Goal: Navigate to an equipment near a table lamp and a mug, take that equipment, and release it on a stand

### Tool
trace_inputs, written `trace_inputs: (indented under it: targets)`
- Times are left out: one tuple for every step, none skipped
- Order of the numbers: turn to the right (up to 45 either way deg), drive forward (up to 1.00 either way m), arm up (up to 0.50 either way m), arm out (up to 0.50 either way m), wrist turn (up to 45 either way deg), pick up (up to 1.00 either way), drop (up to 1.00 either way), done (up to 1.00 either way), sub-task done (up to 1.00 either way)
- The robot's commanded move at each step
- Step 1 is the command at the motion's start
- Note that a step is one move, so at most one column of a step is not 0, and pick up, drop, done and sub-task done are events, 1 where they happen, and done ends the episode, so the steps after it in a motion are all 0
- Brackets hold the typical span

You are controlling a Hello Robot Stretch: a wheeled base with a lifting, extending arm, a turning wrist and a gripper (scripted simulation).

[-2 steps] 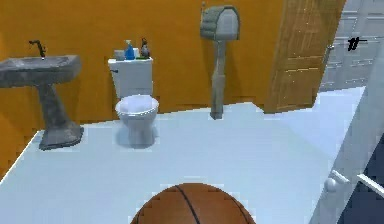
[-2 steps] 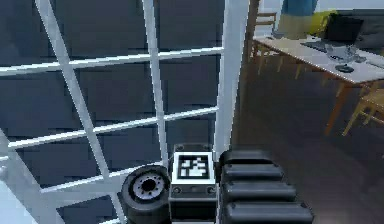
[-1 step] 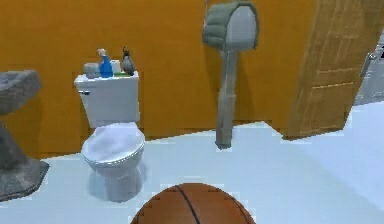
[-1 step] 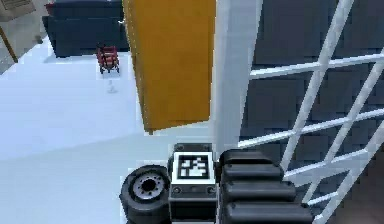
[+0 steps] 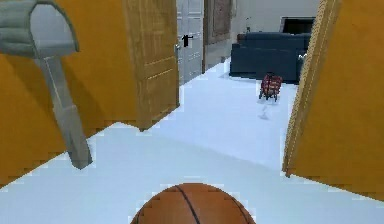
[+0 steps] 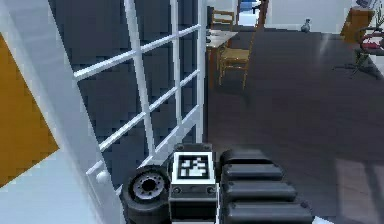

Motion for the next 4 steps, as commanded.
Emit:
trace_inputs:
  targets:
    - [3.0,0.00,0.00,0.00,0.0,0.00,0.00,0.00,0.00]
    - [-21.0,0.00,0.00,0.00,0.0,0.00,0.00,0.00,0.00]
    - [-3.0,0.00,0.00,0.00,0.0,0.00,0.00,0.00,0.00]
    - [0.0,0.25,0.00,0.00,0.0,0.00,0.00,0.00,0.00]
